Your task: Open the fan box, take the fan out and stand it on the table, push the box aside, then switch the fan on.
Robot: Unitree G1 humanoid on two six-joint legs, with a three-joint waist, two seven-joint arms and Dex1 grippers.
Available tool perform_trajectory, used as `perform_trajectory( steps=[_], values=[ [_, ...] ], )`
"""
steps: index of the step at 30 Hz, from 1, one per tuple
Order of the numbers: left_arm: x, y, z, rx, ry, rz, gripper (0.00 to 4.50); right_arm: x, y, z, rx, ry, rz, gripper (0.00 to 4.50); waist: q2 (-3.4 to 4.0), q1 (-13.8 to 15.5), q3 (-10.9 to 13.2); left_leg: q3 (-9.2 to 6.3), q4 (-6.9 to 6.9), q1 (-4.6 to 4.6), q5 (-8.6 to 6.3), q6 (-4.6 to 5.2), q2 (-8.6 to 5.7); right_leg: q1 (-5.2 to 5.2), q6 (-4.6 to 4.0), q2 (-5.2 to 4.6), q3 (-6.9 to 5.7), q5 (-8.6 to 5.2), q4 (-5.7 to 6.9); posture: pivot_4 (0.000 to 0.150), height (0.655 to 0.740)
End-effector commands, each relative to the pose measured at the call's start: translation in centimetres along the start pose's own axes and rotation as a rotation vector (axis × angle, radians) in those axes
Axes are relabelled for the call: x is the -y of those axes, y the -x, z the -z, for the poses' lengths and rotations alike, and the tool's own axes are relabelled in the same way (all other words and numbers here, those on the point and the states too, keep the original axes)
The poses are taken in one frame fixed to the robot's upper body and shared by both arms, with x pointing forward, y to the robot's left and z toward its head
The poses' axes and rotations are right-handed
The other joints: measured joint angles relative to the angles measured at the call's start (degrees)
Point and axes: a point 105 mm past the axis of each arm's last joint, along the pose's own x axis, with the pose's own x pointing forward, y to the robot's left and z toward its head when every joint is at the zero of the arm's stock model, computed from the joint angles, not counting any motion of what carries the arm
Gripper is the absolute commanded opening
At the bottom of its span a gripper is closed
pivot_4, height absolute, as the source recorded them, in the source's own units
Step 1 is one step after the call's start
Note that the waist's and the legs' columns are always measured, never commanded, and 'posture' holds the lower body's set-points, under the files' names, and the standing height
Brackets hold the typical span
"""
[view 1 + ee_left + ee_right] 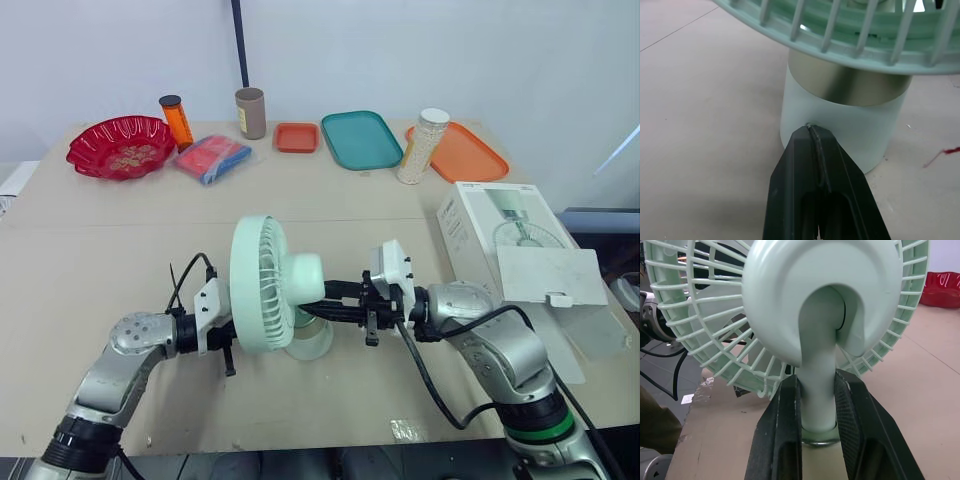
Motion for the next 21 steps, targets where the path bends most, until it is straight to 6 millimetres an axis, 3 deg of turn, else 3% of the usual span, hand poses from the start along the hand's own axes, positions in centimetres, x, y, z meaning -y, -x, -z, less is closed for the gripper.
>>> perform_trajectory(
  steps=[1,21],
  values=[
    [0.68,-0.47,-1.21,0.034,-0.04,0.04,0.06,-0.7,-0.24,-1.19,0.04,0.036,-0.03,0.39,0.0,0.0,0.0,0.0,0.0,0.0,0.0,0.0,0.0,0.0,0.0,0.0,0.0,0.0,0.0,0.15,0.74],
    [1.22,-0.31,-1.55,0.037,-0.048,0.046,0.06,-0.66,-0.13,-0.93,0.031,0.037,-0.018,0.39,0.0,0.01,0.0,0.0,0.0,0.0,0.0,0.0,0.0,0.0,0.0,0.0,0.0,0.0,-0.01,0.15,0.74]
  ],
)
